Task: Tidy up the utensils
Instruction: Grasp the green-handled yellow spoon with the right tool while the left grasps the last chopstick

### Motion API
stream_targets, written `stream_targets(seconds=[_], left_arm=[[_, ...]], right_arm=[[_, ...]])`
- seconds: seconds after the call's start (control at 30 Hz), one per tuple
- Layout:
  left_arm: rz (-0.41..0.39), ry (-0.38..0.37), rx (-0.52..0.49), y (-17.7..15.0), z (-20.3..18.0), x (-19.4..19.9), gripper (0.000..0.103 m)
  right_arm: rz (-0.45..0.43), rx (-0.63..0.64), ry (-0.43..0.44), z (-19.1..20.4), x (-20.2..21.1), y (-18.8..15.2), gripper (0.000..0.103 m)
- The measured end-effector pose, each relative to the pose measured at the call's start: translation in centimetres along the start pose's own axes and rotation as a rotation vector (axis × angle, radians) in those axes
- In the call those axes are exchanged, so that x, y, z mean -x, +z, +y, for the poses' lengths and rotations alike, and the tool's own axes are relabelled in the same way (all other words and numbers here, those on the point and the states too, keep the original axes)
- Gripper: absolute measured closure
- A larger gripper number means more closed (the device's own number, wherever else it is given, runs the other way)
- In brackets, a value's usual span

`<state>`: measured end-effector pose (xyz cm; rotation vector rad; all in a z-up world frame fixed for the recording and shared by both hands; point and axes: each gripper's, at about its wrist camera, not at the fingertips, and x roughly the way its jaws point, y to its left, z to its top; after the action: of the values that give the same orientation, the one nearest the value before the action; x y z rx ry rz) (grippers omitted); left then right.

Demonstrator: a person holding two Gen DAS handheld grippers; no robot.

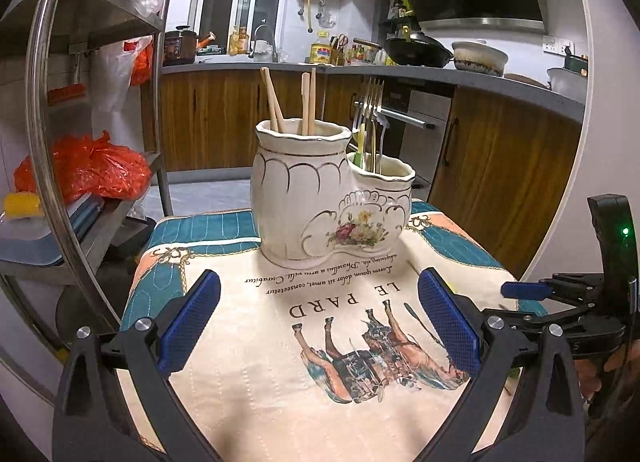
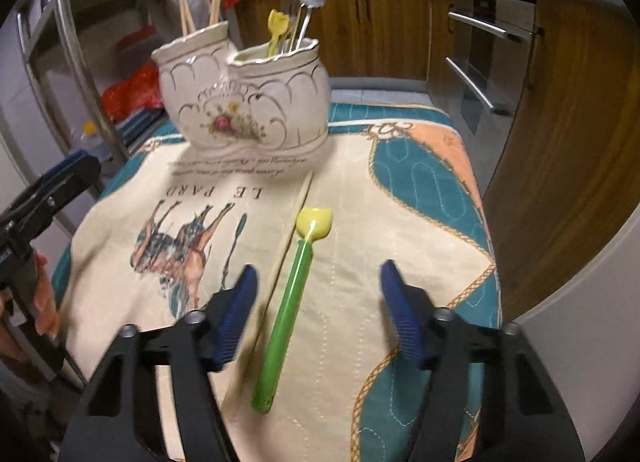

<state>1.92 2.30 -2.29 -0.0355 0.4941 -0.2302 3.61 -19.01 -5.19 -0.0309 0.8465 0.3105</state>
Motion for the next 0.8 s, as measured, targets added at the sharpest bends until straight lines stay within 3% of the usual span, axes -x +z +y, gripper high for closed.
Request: stream_targets(seconds=[0.07,0.43,0.63,0.8], left_arm=[[0.002,-0.001,0.002,0.0,0.0,-0.1,0.006],[0.025,-0.006,-0.025,0.3,-1.5,-0.2,0.006],[0.055,-0.018,-0.056,0.3,-3.6,-0.7,0.006],[0.127,-0.027,-0.091,-0.4,-6.6,-2.2,0.006]], right_arm=[[0.014,0.013,-0.007,0.4,-0.3,0.0,0.060],[0.041,0.031,0.022,0.3,-2.0,0.4,0.092],[-0.007,-0.017,0.055,-1.6,-0.9,0.3,0.093],[-0.045,-0.048,0.062,-3.5,0.3,0.0,0.093]])
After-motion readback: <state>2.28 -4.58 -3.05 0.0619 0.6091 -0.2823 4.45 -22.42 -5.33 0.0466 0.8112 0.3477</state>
